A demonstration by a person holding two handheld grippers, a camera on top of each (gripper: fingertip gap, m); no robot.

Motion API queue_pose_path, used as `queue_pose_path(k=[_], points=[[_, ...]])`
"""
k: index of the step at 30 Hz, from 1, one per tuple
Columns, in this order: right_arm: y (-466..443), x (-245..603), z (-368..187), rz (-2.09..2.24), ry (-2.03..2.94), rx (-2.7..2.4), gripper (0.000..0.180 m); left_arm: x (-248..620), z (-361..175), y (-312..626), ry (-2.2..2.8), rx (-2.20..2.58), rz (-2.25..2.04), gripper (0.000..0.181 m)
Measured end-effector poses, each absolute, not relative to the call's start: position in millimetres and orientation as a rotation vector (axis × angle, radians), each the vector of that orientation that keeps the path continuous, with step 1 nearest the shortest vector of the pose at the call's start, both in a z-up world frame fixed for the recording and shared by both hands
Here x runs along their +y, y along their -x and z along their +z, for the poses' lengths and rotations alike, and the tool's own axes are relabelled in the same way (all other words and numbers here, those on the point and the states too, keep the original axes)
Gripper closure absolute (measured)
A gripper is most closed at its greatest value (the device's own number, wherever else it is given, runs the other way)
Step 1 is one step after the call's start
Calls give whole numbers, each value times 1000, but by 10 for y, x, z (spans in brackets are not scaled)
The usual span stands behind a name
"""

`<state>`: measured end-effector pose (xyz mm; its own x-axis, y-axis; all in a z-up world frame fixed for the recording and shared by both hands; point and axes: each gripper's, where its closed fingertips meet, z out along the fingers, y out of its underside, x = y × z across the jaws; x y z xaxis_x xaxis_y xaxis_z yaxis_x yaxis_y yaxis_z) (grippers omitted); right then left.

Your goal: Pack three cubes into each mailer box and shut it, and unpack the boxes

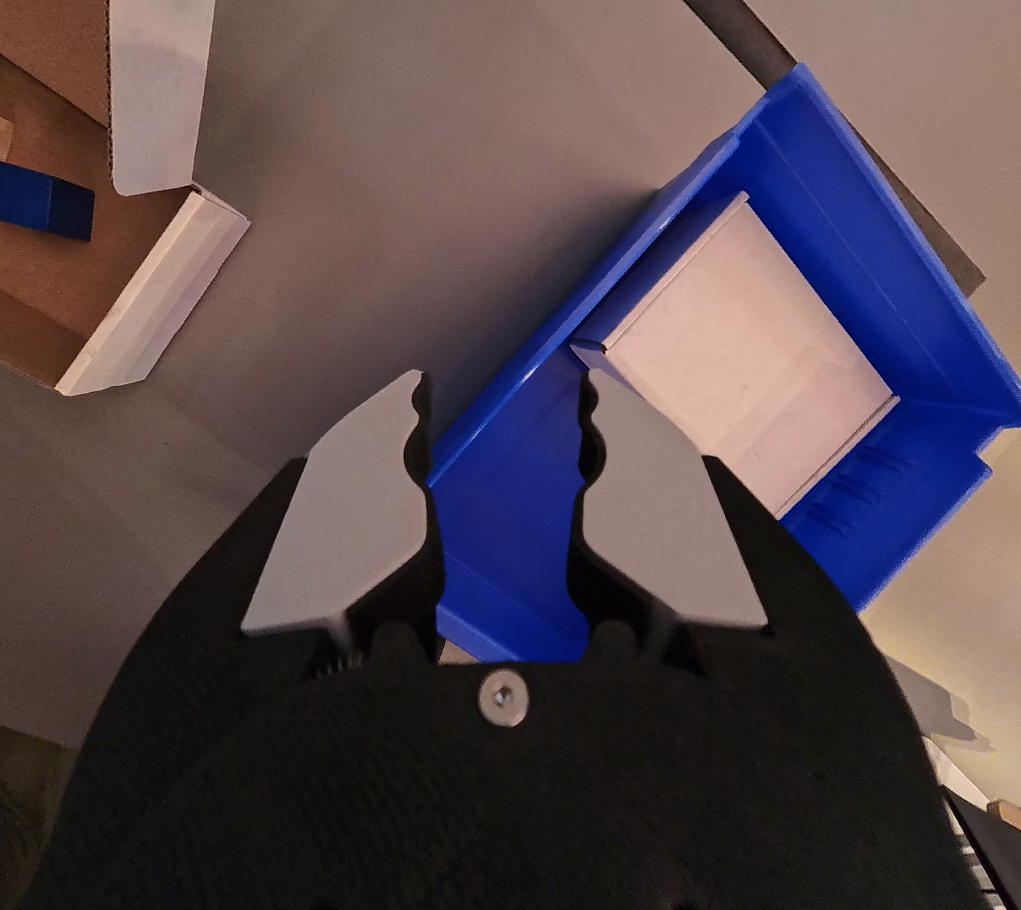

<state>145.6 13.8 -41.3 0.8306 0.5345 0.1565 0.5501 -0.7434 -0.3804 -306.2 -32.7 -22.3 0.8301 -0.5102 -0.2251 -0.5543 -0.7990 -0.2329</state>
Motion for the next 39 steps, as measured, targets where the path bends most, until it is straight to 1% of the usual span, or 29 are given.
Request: queue_pose_path(k=[1, 3, 5, 9, 13, 17, 23, 27, 39], points=[[-1457, 139, -415, -53, 2597, -808, 127, -319, -98, 2814, 2616, 909, 186, 159], [-1454, 136, -417, -49, 2598, -811, 127, -279, 99, 2294, 2390, 1103, 164, 159], [-1459, 126, -417, -48, 2599, -815, 127, -316, 143, 1725, 2228, 1280, 85, 159], [-1443, 94, -406, -14, 2590, -839, 128, -507, -153, 775, 2039, 1624, -70, 159], [-1498, 87, -365, 9, 2578, -810, 128, -501, -546, 328, 1998, 1755, -123, 159], [-1621, 78, -325, 25, 2571, -767, 129, -441, -872, 251, 2055, 1807, -120, 159], [-1828, 73, -266, 52, 2562, -665, 128, -401, -1131, 248, 2145, 1827, -109, 159], [-1875, 79, -283, 55, 2570, -646, 128, -400, -1220, 222, 2179, 1832, -126, 159], [-1873, 97, -347, 57, 2592, -656, 128, -368, -1447, 281, 2235, 1871, 8, 159]])
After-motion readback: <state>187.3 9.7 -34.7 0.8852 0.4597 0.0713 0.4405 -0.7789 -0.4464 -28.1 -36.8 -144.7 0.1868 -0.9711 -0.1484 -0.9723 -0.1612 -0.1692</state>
